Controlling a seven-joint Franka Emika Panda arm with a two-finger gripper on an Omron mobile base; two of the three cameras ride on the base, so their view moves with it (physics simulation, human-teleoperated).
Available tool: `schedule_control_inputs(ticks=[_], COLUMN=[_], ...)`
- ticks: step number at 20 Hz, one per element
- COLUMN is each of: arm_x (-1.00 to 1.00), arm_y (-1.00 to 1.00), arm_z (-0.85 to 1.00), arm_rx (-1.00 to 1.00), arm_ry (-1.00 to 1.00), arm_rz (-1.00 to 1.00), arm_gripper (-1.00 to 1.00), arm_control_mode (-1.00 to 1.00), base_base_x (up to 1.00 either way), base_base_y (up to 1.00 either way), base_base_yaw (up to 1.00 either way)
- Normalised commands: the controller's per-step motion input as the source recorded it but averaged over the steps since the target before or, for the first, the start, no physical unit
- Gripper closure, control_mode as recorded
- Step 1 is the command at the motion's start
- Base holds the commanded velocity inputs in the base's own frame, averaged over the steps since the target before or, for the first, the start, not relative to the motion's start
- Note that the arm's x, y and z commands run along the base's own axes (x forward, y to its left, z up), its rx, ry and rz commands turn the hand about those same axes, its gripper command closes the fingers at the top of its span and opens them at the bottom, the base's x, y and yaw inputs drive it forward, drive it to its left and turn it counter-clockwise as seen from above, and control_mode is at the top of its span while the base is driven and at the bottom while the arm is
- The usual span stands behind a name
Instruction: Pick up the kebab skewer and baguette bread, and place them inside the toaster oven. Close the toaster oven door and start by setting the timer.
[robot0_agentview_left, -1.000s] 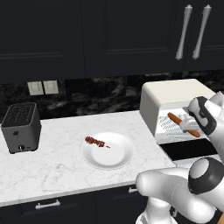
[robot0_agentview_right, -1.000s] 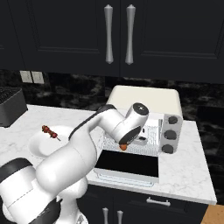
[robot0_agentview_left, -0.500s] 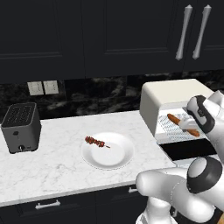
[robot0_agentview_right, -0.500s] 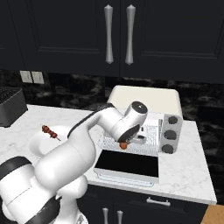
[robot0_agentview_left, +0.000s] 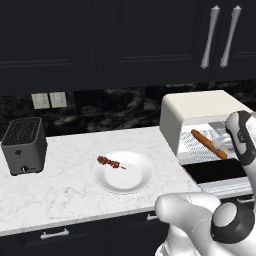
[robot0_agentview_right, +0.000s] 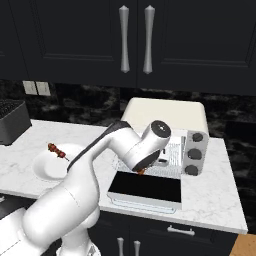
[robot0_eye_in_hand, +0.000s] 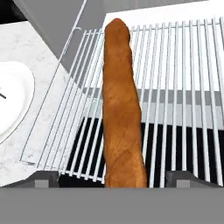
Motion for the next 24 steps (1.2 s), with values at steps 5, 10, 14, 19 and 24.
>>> schedule_control_inputs(ticks=[5,10,14,19,24], arm_x=[-0.75,-0.44,-0.17,-0.01,0.29], arm_y=[0.64,1.00,1.00,1.00,0.99], arm_z=[0.97,0.06,0.11,0.00,0.00], arm_rx=[-0.02,-0.16,-0.06,-0.01,0.00], arm_ry=[-0.32,-0.01,0.00,0.00,0.01], arm_rz=[0.00,-0.01,0.01,0.08,0.18], arm_gripper=[-1.00,-1.00,-1.00,-1.00,-1.00], arm_control_mode=[-1.00,-1.00,-1.00,-1.00,-1.00], base_base_x=[0.00,0.00,0.00,0.00,0.00], base_base_y=[0.00,0.00,0.00,0.00,0.00], base_base_yaw=[0.00,0.00,0.00,0.00,0.00])
